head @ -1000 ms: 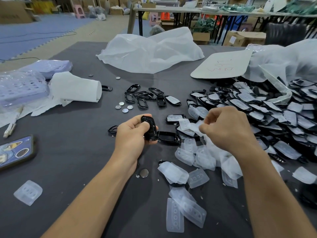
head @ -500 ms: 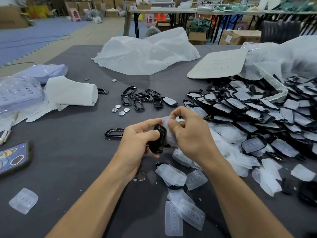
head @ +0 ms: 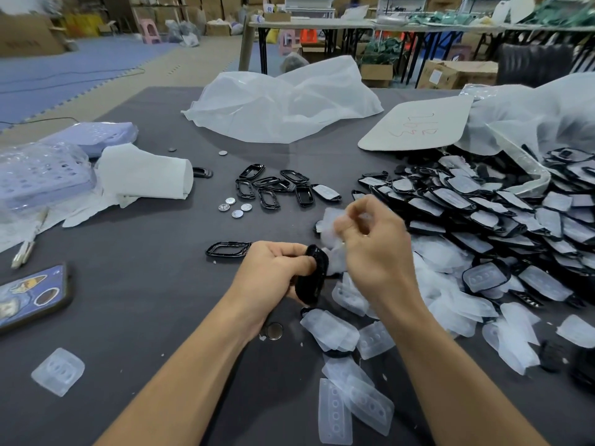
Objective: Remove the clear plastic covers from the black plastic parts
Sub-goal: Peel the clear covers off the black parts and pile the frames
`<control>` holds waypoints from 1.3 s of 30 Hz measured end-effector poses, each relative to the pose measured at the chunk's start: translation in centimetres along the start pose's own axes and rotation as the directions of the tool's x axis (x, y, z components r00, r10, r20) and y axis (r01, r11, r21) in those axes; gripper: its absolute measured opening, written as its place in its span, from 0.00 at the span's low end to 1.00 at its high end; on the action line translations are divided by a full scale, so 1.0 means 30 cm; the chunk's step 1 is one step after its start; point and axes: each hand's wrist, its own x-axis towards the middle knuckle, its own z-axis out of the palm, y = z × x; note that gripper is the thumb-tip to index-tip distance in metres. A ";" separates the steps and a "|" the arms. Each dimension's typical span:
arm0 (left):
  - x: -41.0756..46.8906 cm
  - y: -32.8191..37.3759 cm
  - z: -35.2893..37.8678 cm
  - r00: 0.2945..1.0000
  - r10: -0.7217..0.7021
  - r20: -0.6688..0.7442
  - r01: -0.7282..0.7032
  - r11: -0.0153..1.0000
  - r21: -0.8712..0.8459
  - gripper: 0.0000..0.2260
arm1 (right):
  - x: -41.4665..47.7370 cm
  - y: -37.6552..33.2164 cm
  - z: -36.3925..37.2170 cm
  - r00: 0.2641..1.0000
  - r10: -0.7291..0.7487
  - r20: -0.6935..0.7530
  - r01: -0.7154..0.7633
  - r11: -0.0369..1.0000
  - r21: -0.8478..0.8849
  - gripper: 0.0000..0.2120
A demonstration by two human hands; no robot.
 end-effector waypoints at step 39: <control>-0.014 0.027 -0.016 0.985 0.081 0.149 -0.042 0.968 -0.248 0.25 | 0.001 -0.059 -0.021 0.877 0.403 0.261 -0.474 0.640 0.605 0.13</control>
